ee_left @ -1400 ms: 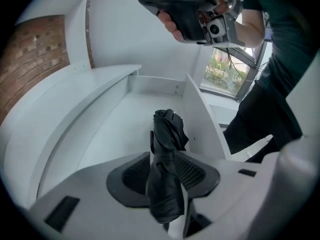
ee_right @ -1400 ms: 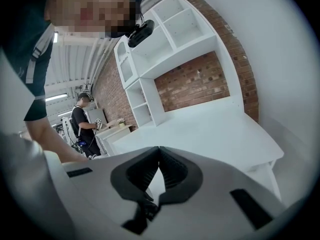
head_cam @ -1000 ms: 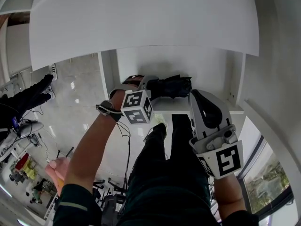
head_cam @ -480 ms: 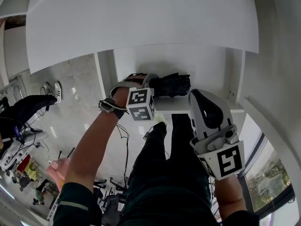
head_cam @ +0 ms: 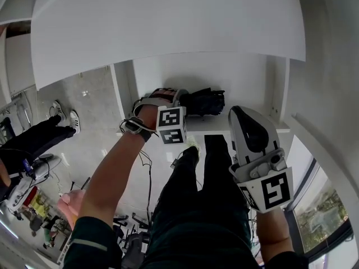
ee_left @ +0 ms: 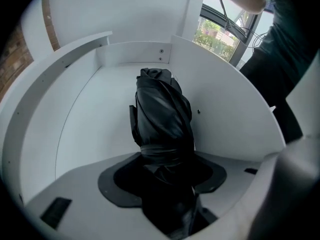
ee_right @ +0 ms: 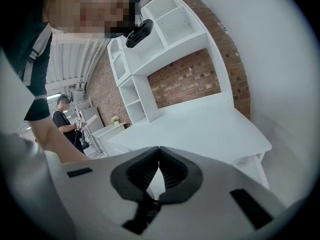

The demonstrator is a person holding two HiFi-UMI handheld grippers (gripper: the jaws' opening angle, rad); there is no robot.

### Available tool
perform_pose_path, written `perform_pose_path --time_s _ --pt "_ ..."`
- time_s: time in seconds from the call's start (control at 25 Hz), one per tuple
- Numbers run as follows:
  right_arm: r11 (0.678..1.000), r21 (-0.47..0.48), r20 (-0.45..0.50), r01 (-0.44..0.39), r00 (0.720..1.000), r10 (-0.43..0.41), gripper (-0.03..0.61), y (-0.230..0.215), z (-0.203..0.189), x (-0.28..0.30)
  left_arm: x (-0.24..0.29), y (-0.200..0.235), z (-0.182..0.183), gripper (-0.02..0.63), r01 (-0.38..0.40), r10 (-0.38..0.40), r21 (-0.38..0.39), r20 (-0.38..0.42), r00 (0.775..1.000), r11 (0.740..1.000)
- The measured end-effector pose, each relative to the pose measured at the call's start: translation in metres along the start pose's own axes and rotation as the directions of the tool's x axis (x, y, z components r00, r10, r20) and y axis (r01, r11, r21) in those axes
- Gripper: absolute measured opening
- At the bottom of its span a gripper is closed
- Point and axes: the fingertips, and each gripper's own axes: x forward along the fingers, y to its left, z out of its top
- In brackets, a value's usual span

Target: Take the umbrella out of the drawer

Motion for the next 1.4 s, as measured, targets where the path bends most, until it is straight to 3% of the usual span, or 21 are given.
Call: perform_pose_path --time_s 0.32,0.56,0.72,0.84,1.2,1.4 --pt "1.0 -0.002 -0.006 0.019 1.0 -0.019 0.005 -0.006 0.001 -0.014 -0.007 0.001 0.001 0.236 0.009 -0.009 -0.026 -0.004 1.0 1.0" --pt "1.0 -0.002 0.023 0.025 0.999 -0.025 0.005 -0.009 0.006 -0.039 -0.021 0.002 0.006 0.236 -0.04 0.04 -0.046 -0.016 0.999 0.998" --pt "1.0 0.001 0.044 0.03 0.999 -0.03 0.005 -0.002 0.02 -0.043 -0.047 0.012 0.007 0.235 -0.061 0.064 -0.103 0.028 0.998 0.993" --pt "0.999 0.008 0.058 0.032 0.998 -0.032 0.005 0.004 0.032 -0.045 -0.073 0.018 0.012 0.235 -0.055 0.076 -0.185 0.108 0.991 0.981" --pt "0.999 0.009 0.13 0.036 0.991 -0.036 0.005 0.027 0.074 -0.055 -0.16 0.03 0.033 0.235 -0.088 0.191 -0.328 0.295 0.936 0.94" --pt "0.999 0.001 0.17 0.047 0.984 -0.046 0.005 0.039 0.102 -0.066 -0.208 0.028 0.043 0.235 -0.075 0.254 -0.414 0.397 0.882 0.907"
